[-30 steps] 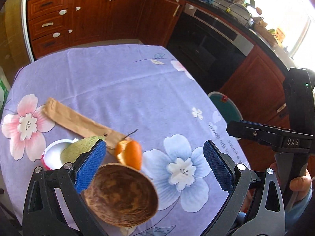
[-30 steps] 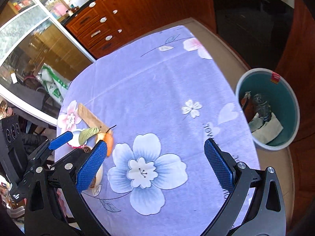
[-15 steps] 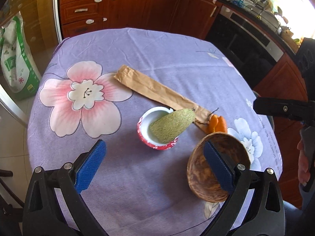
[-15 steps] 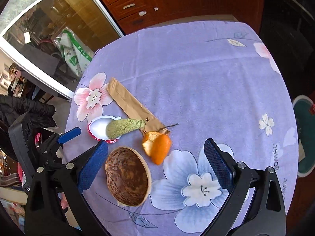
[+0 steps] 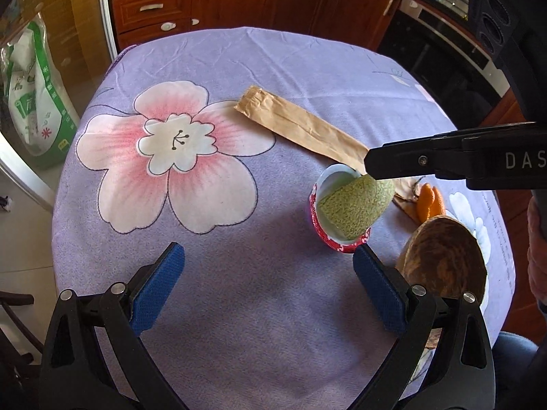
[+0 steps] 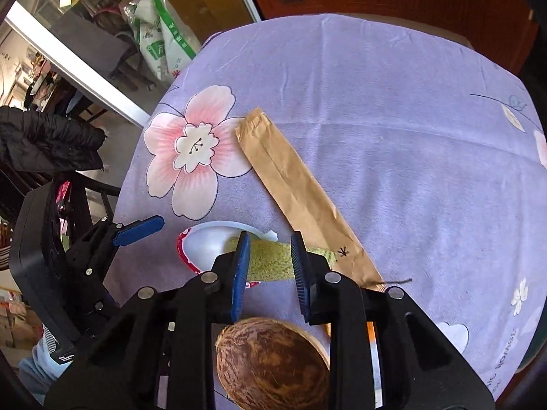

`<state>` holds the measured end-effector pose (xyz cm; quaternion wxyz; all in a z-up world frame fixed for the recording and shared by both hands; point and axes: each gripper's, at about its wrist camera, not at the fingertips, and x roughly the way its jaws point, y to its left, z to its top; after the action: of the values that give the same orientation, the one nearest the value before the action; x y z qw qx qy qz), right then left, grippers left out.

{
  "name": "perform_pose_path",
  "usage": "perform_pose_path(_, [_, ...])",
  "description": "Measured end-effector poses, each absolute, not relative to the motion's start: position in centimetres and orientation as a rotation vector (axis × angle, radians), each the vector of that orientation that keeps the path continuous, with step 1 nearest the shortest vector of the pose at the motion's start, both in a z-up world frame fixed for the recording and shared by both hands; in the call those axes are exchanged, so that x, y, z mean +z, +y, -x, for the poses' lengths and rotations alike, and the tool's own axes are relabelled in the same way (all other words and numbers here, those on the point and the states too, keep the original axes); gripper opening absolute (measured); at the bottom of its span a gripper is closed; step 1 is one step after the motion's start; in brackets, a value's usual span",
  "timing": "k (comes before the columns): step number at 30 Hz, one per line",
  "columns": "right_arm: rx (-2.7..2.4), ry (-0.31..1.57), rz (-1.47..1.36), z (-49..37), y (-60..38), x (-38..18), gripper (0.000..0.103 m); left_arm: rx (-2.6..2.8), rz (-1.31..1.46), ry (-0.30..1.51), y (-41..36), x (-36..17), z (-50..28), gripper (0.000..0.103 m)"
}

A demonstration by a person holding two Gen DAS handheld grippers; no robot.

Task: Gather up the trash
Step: 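Grasp the green melon rind with the right gripper while the left grasps the white yogurt cup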

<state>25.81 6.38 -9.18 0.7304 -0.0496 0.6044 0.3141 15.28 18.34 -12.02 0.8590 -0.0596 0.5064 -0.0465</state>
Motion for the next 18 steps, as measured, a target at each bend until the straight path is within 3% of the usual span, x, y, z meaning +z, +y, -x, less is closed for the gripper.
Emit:
perform_pose_path(5, [0.722, 1.357, 0.174, -25.3, 7.3, -10.1, 0.032, -0.082, 0.142, 1.059, 19.2, -12.0, -15.3, 0.099])
perform_pose_path(7, [0.740, 1.367, 0.199, -24.6, 7.3, -10.1, 0.047, -0.078, 0.142, 1.055, 19.5, -12.0, -15.3, 0.099])
perform_pose_path(9, [0.749, 1.359, 0.240, -23.7, 7.3, -10.1, 0.051, -0.078, 0.141, 1.054, 19.5, -12.0, -15.2, 0.099])
perform_pose_path(15, [0.759, 1.355, 0.337, -21.7, 7.6, -10.9, 0.050, -0.067, 0.079, 1.059, 18.7, -12.1, -14.7, 0.099])
perform_pose_path(18, [0.767, 1.340, 0.380, -20.8, 8.2, -10.9, 0.033, -0.083, 0.078, 1.060, 18.6, -12.1, -14.0, 0.099])
